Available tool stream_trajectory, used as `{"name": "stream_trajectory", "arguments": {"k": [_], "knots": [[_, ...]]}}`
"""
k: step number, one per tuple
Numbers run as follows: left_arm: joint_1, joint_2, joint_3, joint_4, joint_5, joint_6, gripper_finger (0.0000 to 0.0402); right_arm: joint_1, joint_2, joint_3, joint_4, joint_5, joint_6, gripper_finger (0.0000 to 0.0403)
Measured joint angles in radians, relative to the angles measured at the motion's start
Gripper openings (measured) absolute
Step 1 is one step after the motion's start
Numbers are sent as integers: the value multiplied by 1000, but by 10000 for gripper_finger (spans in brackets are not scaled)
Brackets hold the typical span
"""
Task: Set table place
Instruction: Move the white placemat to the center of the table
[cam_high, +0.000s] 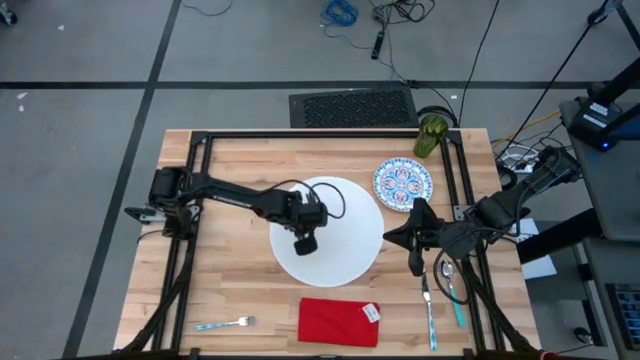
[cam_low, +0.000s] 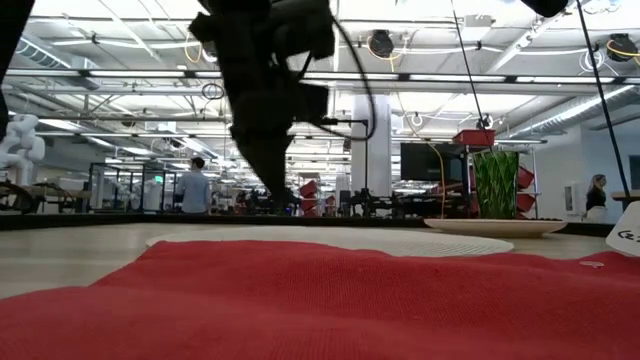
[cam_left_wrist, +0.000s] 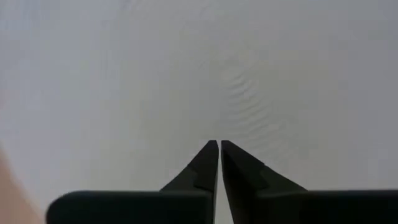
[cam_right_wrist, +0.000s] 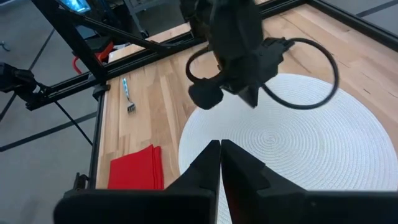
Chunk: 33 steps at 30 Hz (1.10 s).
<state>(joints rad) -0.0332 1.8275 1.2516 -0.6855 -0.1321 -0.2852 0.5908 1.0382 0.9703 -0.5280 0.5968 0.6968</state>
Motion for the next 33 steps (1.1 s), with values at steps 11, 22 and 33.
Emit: {"name": "stream_trajectory", "arguments": {"k": [11, 22, 33], "knots": [[-55, 17, -96, 55, -114, -137, 0, 0, 0, 0, -1, 0, -5, 0], [-119, 56, -92, 123, -111, -160, 0, 0, 0, 0, 0, 5, -21, 0], [-162, 70, -93, 195, -61, -162, 0, 0, 0, 0, 1, 5, -14, 0]]}}
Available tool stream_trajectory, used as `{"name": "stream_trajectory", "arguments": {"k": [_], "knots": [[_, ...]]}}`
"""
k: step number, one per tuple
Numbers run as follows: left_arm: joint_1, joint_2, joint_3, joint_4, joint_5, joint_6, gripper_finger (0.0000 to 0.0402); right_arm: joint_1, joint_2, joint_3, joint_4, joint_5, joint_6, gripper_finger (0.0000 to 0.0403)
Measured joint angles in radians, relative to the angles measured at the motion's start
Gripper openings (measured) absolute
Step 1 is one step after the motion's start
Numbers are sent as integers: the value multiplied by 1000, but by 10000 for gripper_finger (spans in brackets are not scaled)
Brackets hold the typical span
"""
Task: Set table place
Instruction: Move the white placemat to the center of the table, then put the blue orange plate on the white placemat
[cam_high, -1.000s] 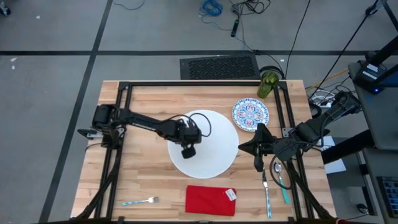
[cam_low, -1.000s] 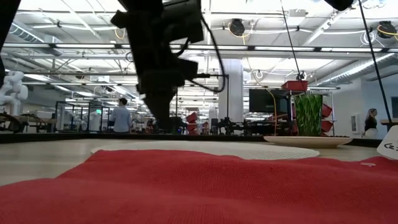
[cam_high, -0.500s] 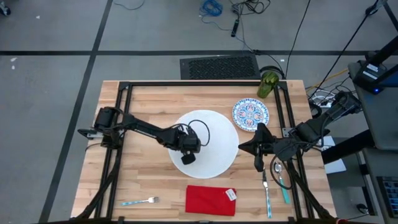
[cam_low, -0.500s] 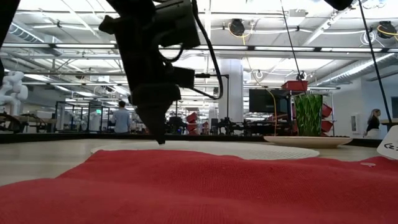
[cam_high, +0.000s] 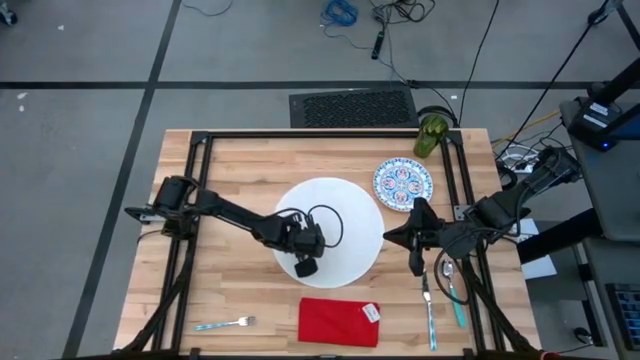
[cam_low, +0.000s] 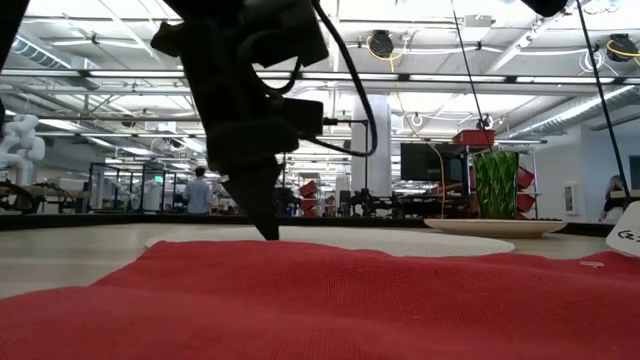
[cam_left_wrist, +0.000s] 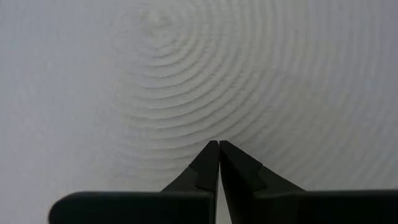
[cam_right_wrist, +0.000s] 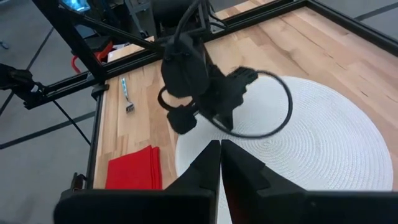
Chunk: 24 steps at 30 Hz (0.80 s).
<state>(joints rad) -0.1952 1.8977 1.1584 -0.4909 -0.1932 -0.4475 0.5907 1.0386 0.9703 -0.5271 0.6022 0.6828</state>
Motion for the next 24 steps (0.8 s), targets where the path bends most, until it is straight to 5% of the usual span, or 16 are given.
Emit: {"name": "stream_trajectory", "arguments": {"k": [9, 17, 24], "knots": [[-2, 30, 4, 134, 74, 7, 0, 0, 0, 0, 0, 0, 5, 0], [-1, -6, 106, -61, 34, 61, 0, 0, 0, 0, -1, -1, 11, 0], [-2, -169, 149, -104, 23, 80, 0, 0, 0, 0, -10, -13, -13, 0]]}}
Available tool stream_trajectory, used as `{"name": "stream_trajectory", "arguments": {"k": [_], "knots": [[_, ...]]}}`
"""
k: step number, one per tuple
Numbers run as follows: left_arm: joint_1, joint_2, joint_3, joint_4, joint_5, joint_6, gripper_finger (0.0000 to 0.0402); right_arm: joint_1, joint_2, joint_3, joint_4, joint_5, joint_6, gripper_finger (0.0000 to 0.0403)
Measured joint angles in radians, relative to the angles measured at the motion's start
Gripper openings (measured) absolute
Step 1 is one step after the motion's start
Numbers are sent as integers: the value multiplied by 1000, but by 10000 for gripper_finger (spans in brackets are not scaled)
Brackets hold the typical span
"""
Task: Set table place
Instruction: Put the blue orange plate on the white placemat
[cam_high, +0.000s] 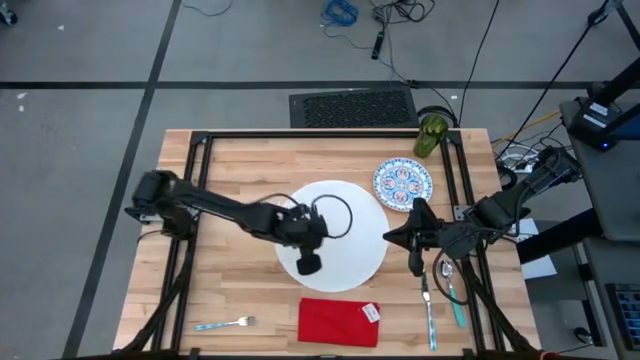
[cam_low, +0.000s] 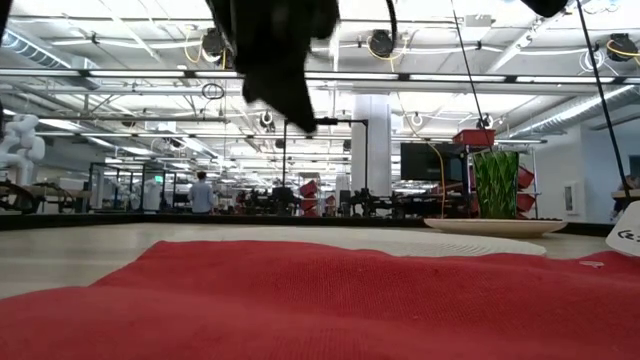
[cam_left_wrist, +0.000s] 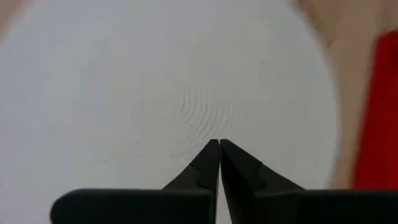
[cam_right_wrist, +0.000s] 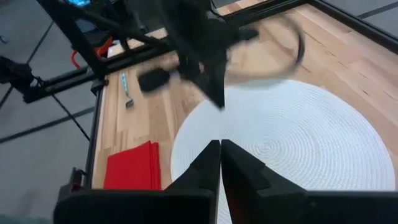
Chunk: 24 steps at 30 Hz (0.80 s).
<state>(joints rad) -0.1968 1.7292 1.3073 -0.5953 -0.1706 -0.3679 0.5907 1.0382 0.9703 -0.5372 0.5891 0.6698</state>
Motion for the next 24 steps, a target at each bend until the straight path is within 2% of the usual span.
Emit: {"name": "stream_trajectory", "arguments": {"k": [3, 7, 13, 20, 24], "knots": [[-1, -93, -49, -57, -35, 4, 0, 0, 0, 0, -5, -31, -41, 0], [0, -210, -184, -75, -13, -59, 0, 0, 0, 0, -85, -135, -9, 0], [2, -356, -364, -34, -16, -215, 0, -27, 0, 0, -335, -121, 385, 0], [2, -475, -446, -49, -71, -229, 0, -89, 21, 0, -586, 2, 957, 0], [-1, -549, -478, -111, -111, -218, 0, -99, 63, -14, -587, 127, 1217, 0]]}}
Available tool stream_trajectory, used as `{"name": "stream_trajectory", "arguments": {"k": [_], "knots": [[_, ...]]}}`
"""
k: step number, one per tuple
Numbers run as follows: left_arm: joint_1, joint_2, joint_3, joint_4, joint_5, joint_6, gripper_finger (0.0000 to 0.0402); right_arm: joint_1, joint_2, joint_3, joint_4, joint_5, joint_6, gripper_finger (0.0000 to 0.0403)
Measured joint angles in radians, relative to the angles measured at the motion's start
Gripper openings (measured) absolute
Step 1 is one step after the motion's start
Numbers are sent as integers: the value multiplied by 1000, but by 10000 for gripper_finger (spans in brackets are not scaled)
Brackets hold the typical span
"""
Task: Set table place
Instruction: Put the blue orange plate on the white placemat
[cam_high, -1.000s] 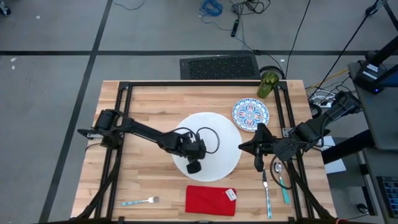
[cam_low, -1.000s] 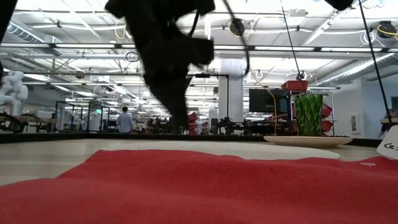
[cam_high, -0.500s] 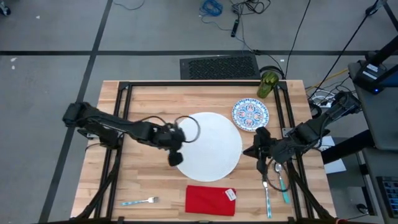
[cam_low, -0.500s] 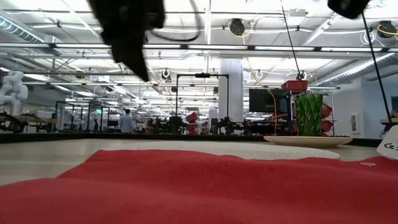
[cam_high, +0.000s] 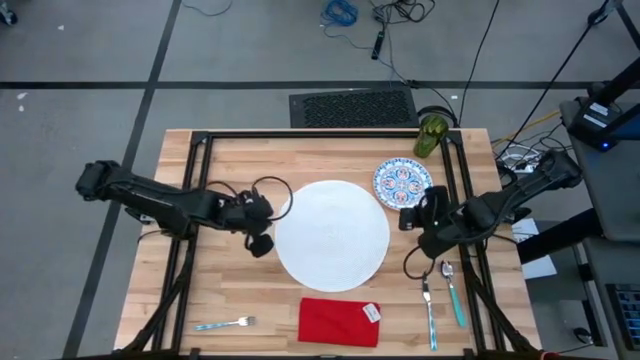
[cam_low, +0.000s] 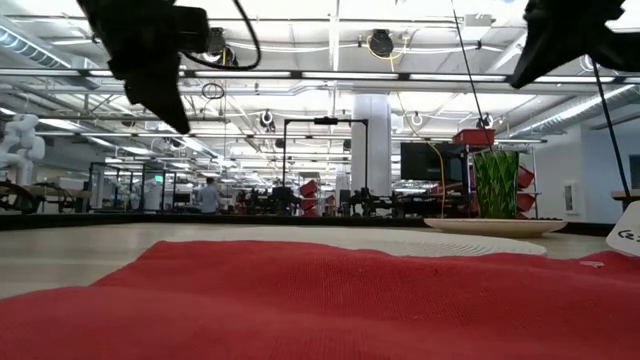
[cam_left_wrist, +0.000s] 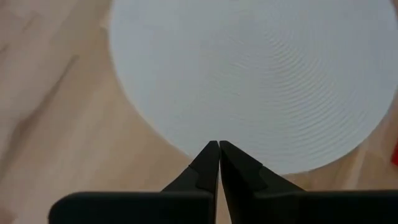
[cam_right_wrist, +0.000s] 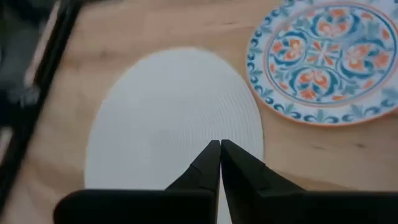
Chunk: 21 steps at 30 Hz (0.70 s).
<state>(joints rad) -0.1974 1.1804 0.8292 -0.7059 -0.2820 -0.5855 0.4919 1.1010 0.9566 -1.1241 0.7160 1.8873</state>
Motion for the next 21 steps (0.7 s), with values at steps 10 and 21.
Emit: {"name": "stream_trajectory", "arguments": {"k": [10, 21], "knots": [[2, -185, -49, -58, -56, 171, 0, -51, 119, -124, 209, -68, 293, 0], [2, -215, -49, -58, -65, 498, 0, -253, 141, -144, 266, -254, -109, 0]]}}
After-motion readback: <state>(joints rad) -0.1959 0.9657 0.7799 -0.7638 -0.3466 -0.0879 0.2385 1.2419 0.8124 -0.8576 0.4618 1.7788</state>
